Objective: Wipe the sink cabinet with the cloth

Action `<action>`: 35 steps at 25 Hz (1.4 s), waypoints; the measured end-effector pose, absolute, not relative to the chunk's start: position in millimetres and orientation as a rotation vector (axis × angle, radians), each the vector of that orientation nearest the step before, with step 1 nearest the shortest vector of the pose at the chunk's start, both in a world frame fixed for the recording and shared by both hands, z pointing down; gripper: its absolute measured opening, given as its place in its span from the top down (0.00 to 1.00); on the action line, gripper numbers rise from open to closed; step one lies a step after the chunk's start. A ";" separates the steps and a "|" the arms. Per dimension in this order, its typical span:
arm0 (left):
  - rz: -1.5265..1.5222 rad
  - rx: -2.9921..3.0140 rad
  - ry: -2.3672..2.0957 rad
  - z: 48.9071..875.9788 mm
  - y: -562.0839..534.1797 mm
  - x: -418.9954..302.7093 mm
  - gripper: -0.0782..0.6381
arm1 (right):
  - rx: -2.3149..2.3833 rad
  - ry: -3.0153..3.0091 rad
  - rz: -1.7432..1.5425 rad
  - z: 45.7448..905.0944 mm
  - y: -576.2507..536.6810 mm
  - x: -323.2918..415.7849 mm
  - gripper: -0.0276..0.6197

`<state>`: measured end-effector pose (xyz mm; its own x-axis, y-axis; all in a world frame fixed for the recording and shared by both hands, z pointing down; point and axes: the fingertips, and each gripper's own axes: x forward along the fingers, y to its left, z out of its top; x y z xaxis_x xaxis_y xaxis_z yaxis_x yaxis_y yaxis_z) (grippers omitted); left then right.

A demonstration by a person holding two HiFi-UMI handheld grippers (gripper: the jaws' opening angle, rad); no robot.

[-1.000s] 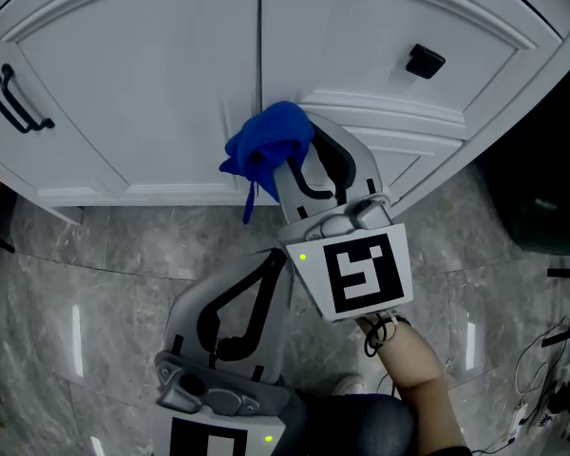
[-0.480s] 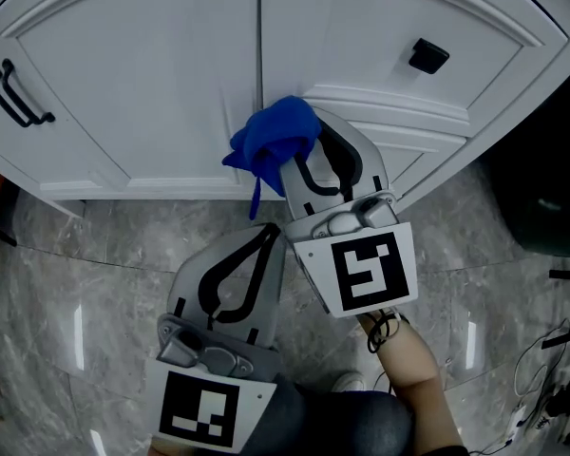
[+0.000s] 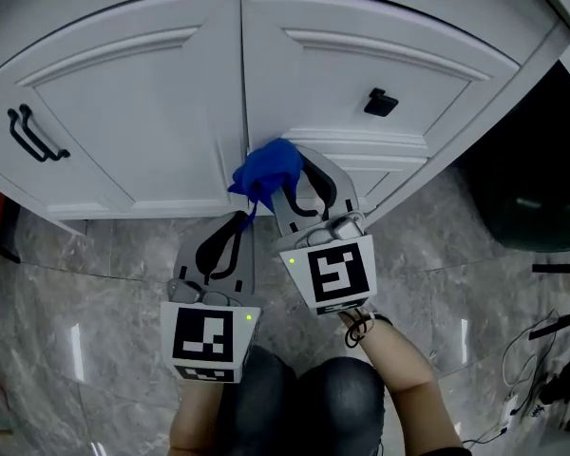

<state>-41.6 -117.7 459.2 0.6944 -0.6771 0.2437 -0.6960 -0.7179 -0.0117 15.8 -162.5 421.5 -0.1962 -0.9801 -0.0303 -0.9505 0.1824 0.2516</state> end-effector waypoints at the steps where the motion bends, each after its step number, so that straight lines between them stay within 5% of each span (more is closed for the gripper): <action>1: 0.386 2.798 -1.181 457.4 -123.2 -44.5 0.89 | 1.912 -2.295 -0.286 421.9 -163.1 16.5 0.78; 8: 0.400 2.688 -1.475 419.6 -154.9 -46.0 0.89 | 2.115 -2.273 -0.160 421.3 -163.1 20.0 0.78; 35: 0.139 2.777 -1.142 422.8 -134.1 -17.7 0.89 | 1.901 -2.209 -0.267 420.2 -162.4 17.1 0.78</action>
